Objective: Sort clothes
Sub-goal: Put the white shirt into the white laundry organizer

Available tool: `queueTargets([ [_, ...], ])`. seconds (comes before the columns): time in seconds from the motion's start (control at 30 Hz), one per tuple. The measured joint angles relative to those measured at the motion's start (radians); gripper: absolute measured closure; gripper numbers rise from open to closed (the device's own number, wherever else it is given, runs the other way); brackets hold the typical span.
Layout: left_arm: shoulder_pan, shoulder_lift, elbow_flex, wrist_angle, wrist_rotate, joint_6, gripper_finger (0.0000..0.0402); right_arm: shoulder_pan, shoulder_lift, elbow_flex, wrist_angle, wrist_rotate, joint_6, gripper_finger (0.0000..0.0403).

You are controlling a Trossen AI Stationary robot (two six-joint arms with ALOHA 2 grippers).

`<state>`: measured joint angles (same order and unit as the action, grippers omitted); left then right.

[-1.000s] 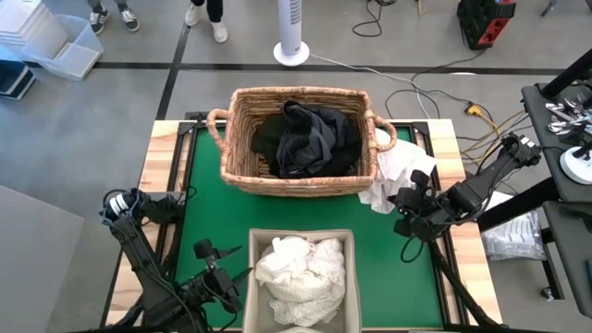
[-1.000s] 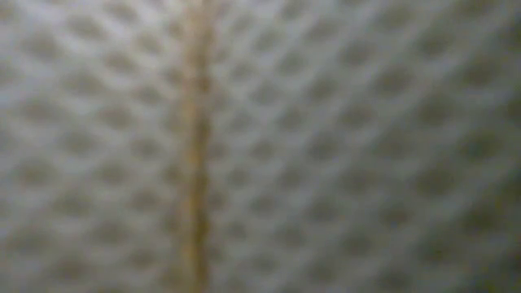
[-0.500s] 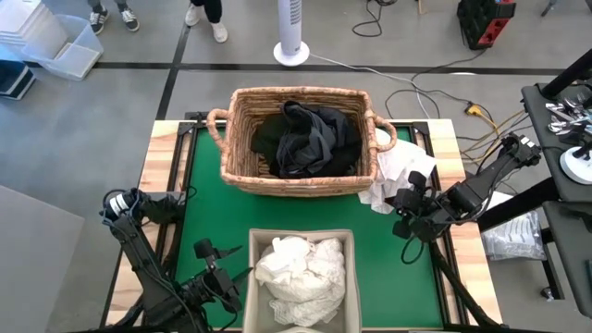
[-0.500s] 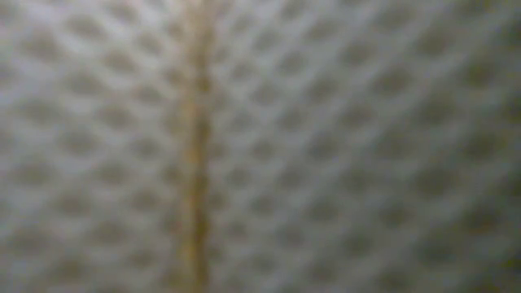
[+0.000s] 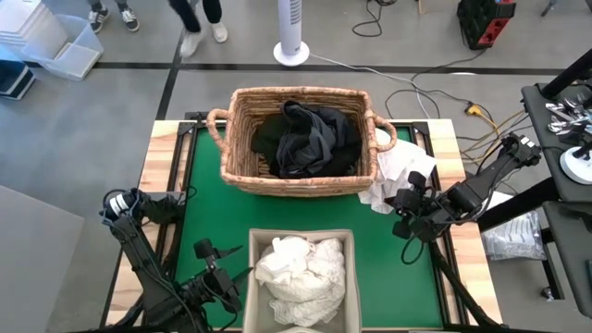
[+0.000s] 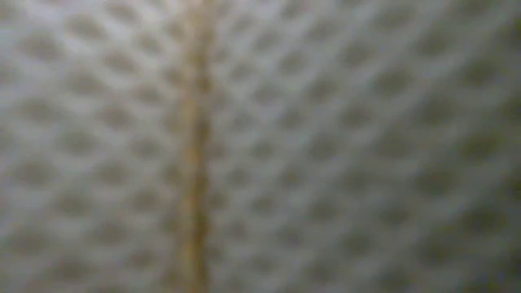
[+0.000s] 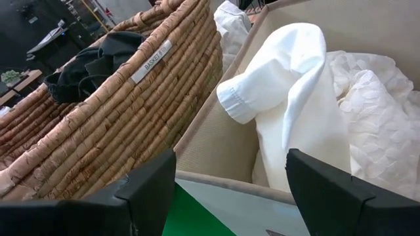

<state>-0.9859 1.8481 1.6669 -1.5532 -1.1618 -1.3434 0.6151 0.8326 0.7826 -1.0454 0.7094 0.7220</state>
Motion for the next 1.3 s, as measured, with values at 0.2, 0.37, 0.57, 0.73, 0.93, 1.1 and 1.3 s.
queueTargets([
  [0.2,0.000,0.000,0.000,0.000,0.000,0.000,0.0137,0.000,0.000,0.000,0.003,-0.009,0.022,0.0390],
  [0.37,0.000,0.000,0.000,0.000,0.000,0.000,0.0137,0.000,0.000,0.000,0.004,-0.115,-0.049,0.0390],
  [0.57,0.000,0.000,0.000,0.000,-0.001,0.000,0.0137,0.000,0.009,-0.003,0.008,-0.090,-0.067,0.0390],
  [0.73,0.001,0.000,0.000,0.000,-0.001,0.000,0.0137,0.000,0.048,-0.050,0.102,-0.044,-0.125,0.0390],
  [0.93,0.002,0.000,0.000,0.000,-0.001,0.011,0.0137,0.000,0.073,-0.115,0.161,-0.027,-0.205,0.0390],
  [1.1,0.002,0.000,0.000,0.000,-0.001,0.017,0.0137,-0.019,0.066,-0.118,0.028,0.130,-0.019,0.0390],
  [1.3,0.003,0.000,0.000,0.000,-0.002,0.023,0.0137,-0.051,0.067,-0.118,0.026,0.137,0.011,0.0390],
])
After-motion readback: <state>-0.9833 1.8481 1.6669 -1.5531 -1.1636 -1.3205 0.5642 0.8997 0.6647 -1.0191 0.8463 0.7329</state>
